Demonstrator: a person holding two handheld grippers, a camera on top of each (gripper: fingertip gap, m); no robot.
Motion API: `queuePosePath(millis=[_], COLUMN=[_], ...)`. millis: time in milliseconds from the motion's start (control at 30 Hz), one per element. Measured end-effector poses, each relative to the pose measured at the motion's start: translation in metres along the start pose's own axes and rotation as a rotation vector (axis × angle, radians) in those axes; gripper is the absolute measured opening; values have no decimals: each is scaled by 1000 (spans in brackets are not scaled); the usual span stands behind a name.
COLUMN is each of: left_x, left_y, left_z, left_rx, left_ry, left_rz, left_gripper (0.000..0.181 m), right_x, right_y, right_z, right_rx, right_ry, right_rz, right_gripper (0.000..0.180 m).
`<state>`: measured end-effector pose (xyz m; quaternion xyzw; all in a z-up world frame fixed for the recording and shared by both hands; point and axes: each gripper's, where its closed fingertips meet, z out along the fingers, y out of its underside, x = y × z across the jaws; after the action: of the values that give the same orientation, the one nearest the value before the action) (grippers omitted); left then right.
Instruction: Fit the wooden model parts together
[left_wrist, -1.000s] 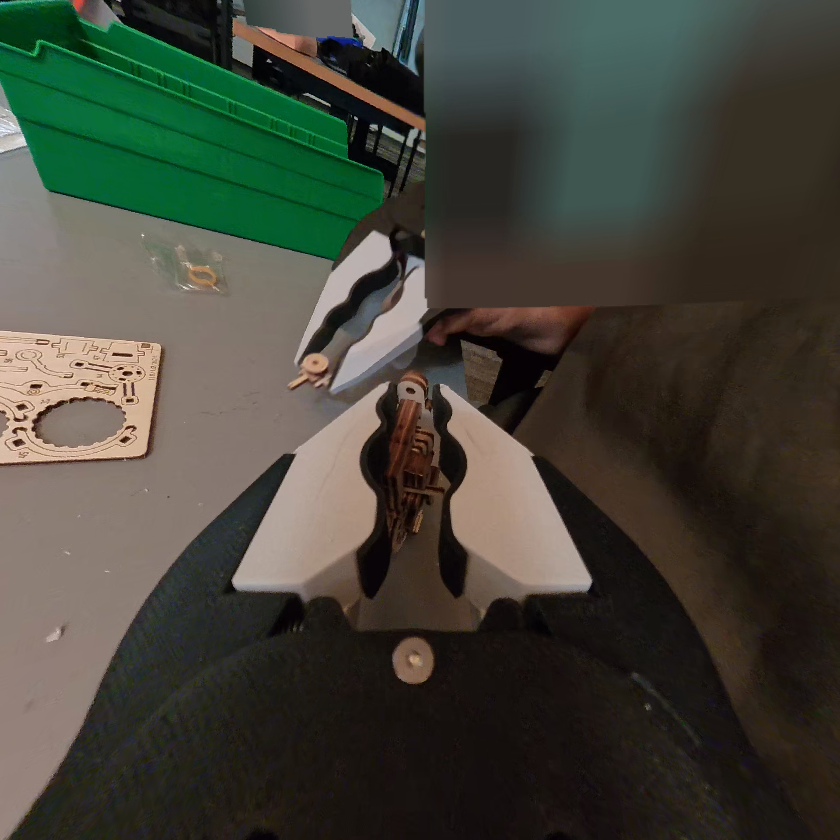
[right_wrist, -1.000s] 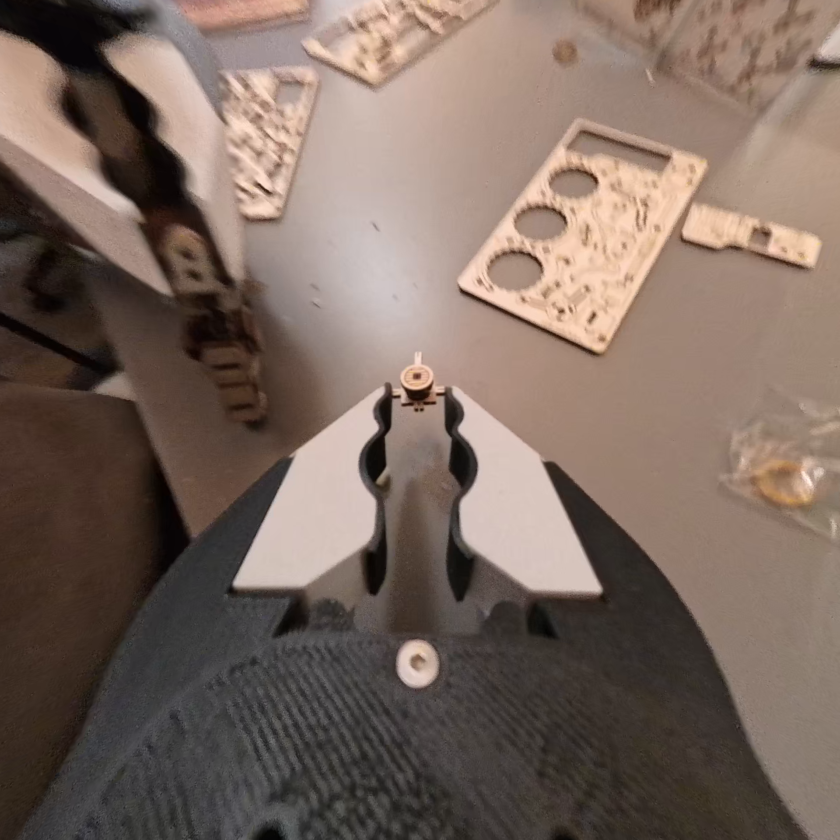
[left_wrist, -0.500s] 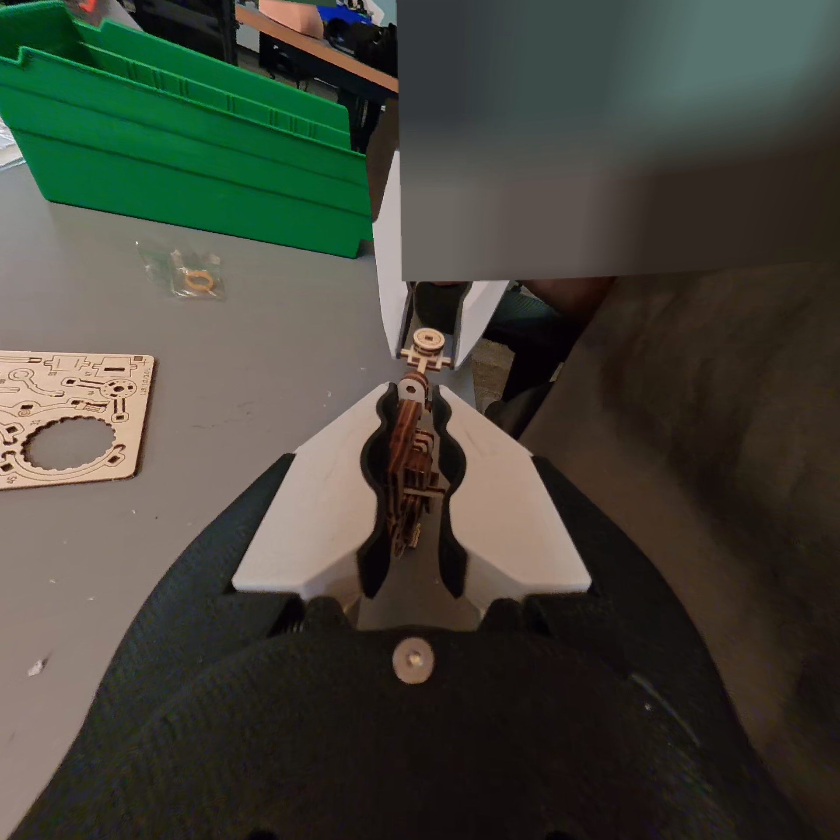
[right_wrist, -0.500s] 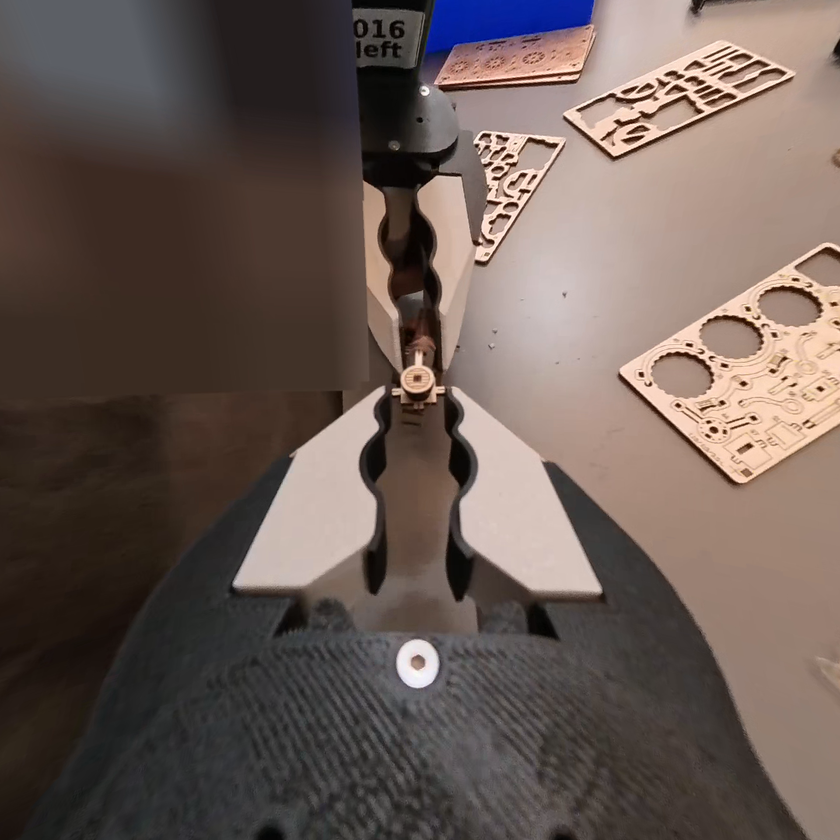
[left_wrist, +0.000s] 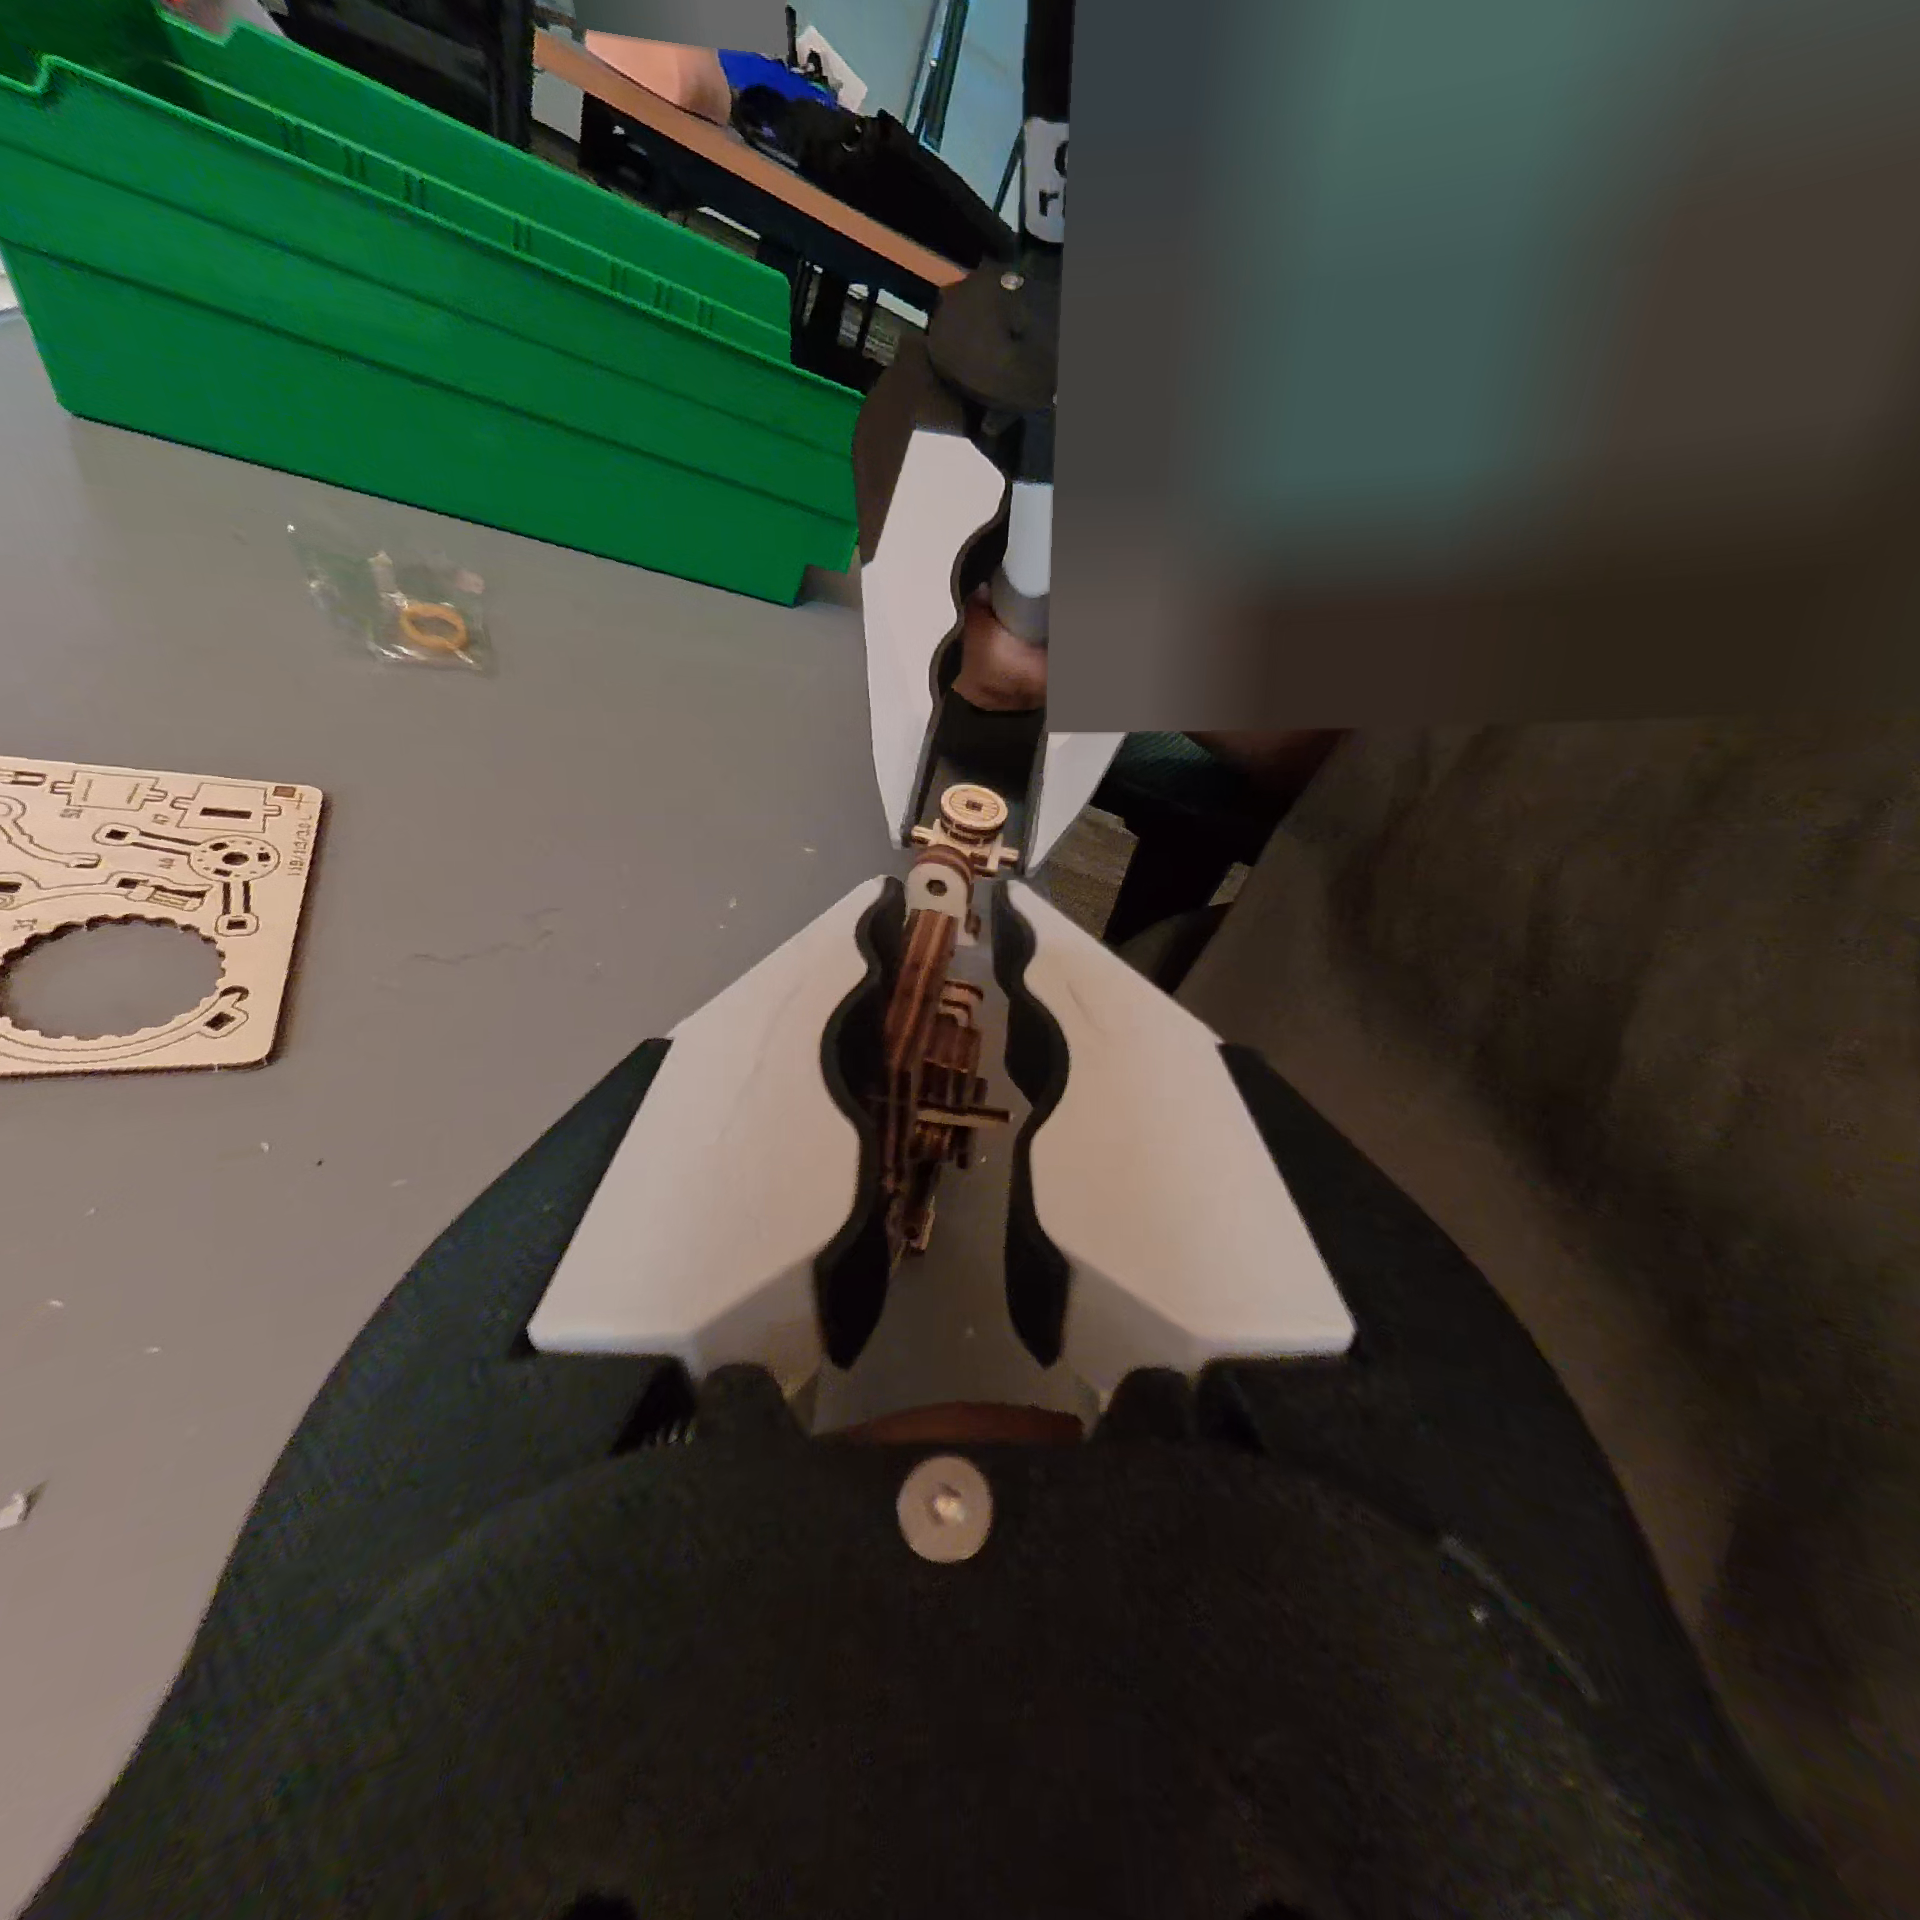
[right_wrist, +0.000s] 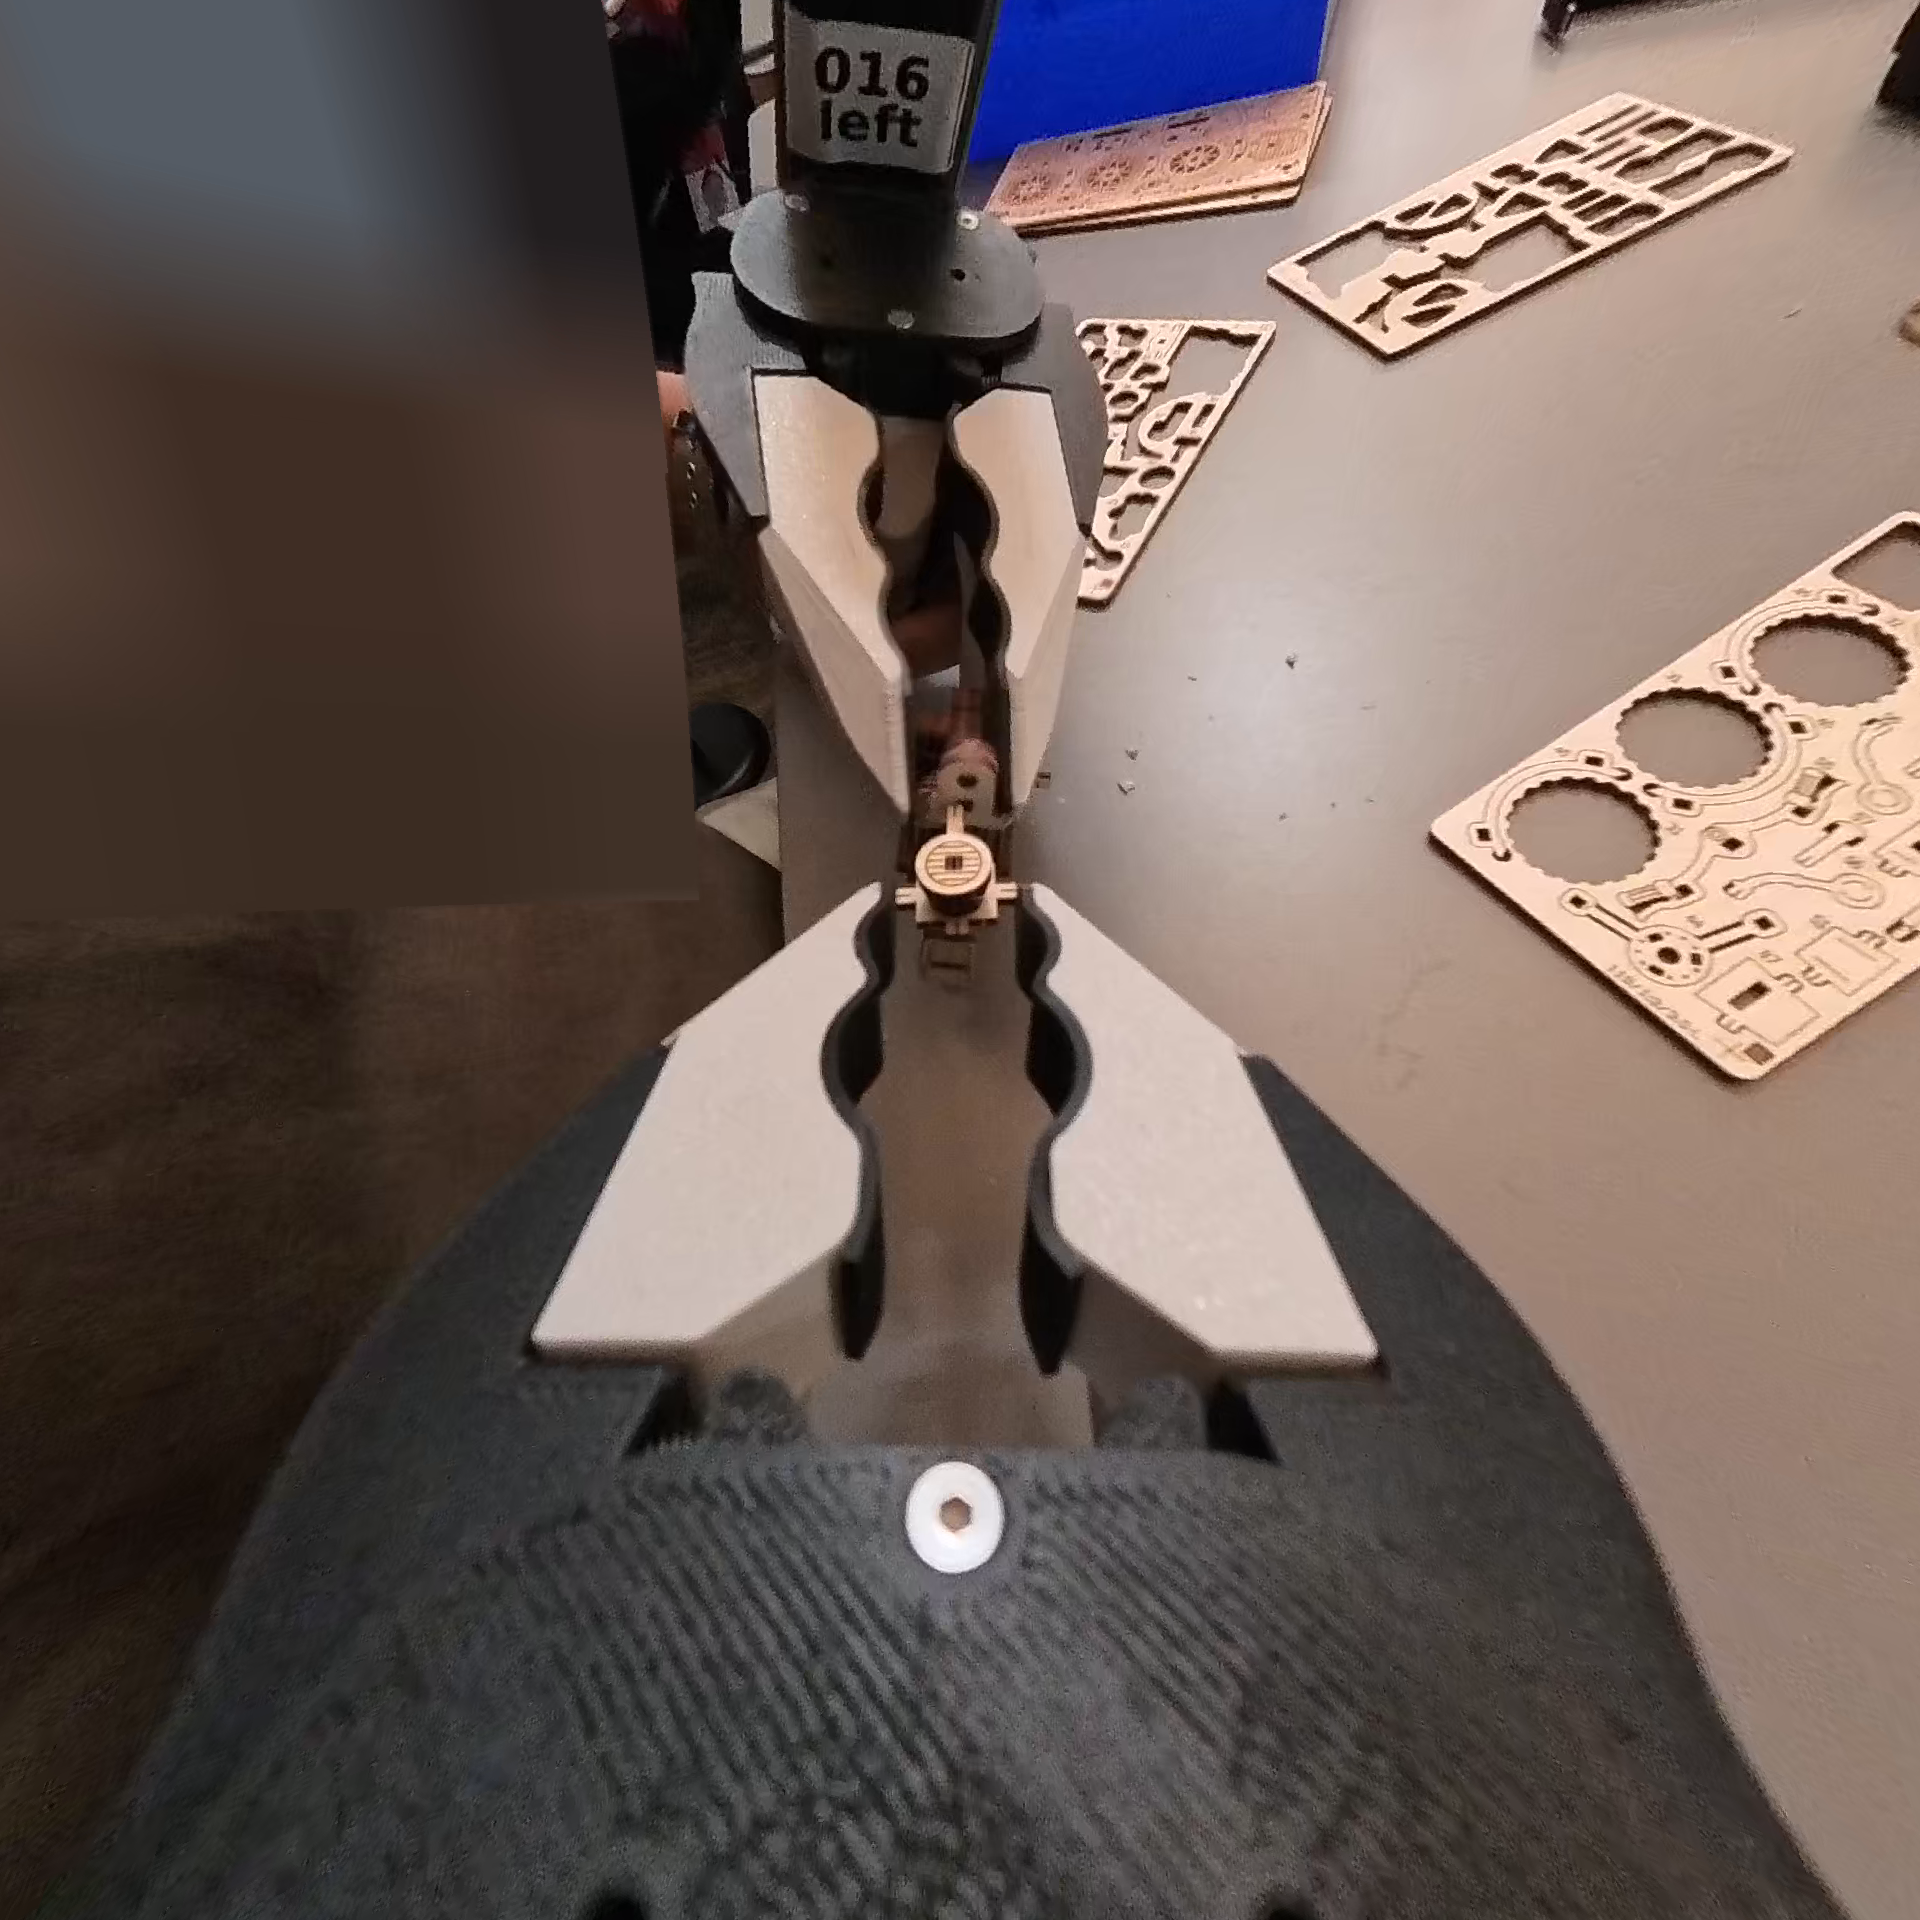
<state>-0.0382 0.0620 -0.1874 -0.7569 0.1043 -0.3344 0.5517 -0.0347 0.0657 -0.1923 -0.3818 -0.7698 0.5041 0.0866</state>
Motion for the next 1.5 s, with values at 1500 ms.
queuePosePath(millis=[1500], left_x=[10], left_y=[4], left_z=[12], left_rx=[-117], left_ry=[-77], left_rz=[163], left_gripper=[10], right_x=[-8], right_y=[2], right_z=[-11], right_rx=[-22], right_ry=[6], right_rz=[-111], right_gripper=[21])
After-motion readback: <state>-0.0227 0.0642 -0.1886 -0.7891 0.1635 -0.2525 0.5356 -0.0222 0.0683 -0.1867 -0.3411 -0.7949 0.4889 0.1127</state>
